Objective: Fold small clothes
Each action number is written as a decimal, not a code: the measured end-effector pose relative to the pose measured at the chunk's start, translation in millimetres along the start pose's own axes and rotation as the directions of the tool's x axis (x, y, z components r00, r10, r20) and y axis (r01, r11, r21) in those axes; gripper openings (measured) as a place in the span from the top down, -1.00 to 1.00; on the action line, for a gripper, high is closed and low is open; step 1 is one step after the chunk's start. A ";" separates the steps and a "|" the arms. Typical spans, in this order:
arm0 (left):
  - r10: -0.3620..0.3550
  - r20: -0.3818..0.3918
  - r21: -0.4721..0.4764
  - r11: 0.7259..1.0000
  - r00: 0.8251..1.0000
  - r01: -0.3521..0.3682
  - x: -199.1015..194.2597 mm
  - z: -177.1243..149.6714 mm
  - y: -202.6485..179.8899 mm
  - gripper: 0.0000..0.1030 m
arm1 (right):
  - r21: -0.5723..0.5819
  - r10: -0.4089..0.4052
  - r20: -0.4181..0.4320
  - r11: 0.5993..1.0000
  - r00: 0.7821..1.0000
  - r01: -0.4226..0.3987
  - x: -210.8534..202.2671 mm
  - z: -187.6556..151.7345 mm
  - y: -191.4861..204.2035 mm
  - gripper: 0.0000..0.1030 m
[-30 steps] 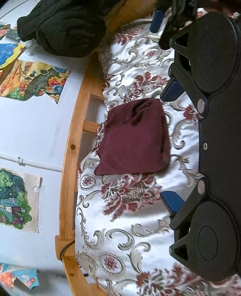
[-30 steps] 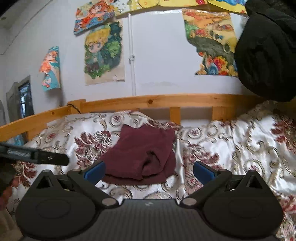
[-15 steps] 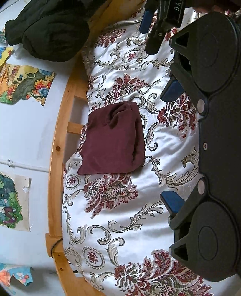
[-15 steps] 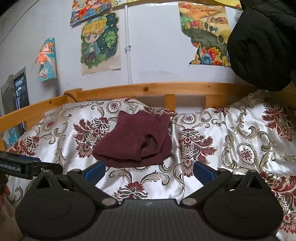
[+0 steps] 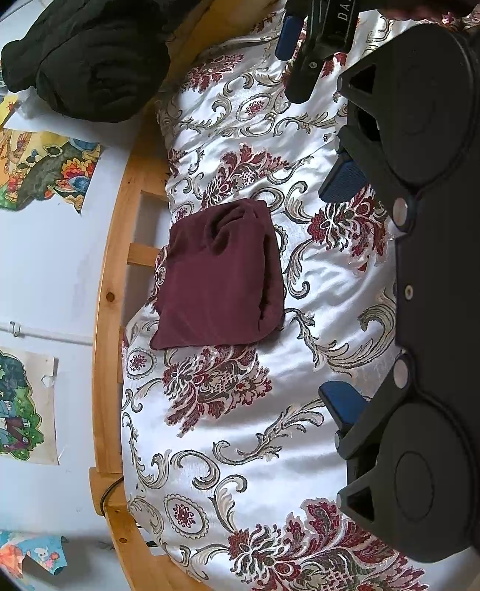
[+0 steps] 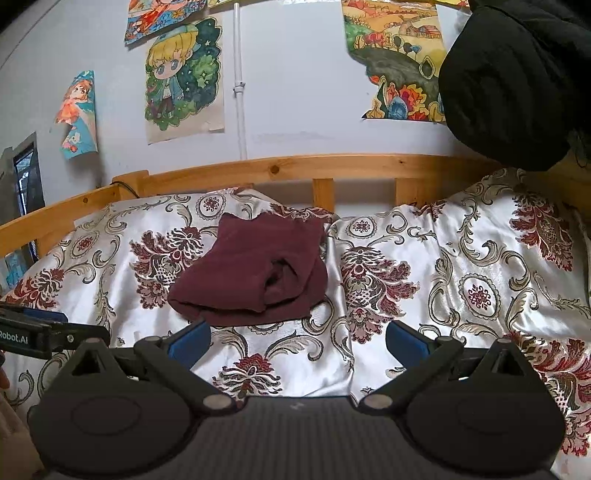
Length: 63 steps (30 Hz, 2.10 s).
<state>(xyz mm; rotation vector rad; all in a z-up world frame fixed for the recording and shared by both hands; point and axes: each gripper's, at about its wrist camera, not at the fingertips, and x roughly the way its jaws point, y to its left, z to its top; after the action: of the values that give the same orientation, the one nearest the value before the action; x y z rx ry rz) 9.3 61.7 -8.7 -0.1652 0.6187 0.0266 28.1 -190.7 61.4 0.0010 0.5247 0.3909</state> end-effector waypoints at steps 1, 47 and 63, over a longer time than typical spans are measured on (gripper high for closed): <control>0.001 0.000 0.000 1.000 1.000 -0.001 0.0 -0.1 0.0 -0.99 | 0.001 0.000 0.000 1.000 1.000 0.000 -0.1 0.0 0.0 -0.99; 0.010 -0.003 0.001 1.000 1.000 -0.010 1.0 0.1 0.0 -0.99 | 0.001 -0.001 -0.009 1.000 1.000 0.001 -0.9 -4.6 -2.4 -0.99; 0.010 -0.021 0.008 1.000 1.000 -0.009 3.1 -2.2 2.0 -0.99 | 0.006 -0.009 -0.006 1.000 1.000 0.009 -2.0 -5.7 -3.7 -0.99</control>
<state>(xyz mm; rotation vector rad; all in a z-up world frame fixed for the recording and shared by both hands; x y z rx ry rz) 10.4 63.2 -12.6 -0.1551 0.6400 0.0317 25.1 -195.4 57.1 0.0035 0.5316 0.3810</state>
